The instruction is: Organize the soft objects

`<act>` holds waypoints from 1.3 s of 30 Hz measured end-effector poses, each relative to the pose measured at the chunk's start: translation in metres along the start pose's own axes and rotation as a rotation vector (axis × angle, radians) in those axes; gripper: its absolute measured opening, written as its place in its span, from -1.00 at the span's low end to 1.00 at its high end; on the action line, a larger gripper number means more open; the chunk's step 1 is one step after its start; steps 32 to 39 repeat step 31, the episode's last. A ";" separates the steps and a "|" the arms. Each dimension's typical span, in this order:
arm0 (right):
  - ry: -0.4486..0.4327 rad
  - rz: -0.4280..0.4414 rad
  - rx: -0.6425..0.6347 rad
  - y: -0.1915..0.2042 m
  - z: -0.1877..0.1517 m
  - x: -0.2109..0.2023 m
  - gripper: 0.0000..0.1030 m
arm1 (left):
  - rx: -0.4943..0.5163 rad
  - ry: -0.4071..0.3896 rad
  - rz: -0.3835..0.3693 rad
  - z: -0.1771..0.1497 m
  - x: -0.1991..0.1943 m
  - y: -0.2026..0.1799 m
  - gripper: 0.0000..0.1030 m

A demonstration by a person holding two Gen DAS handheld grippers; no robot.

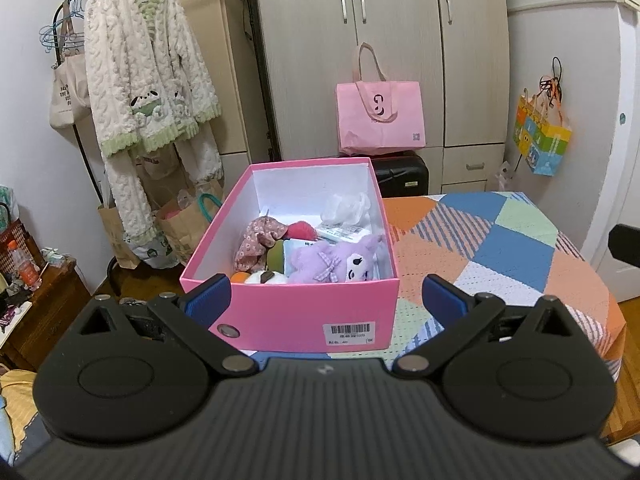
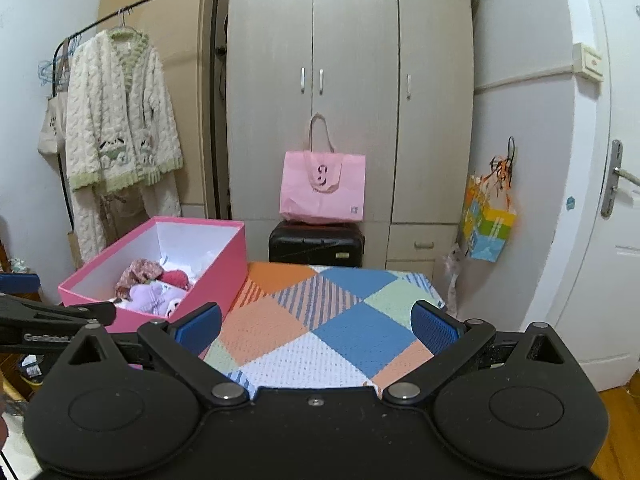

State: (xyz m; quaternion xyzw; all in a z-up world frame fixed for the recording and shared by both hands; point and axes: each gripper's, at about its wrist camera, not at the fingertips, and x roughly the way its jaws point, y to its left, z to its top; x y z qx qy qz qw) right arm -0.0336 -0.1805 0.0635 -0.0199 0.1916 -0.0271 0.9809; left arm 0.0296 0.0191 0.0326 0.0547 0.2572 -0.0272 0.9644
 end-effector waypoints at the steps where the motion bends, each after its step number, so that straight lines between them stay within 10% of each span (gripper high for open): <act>1: -0.003 -0.007 -0.003 0.001 0.001 0.000 0.99 | -0.001 0.001 -0.002 0.000 0.001 0.000 1.00; 39: 0.036 -0.011 0.020 -0.003 -0.005 0.016 0.99 | 0.032 -0.009 0.024 0.000 0.004 -0.008 1.00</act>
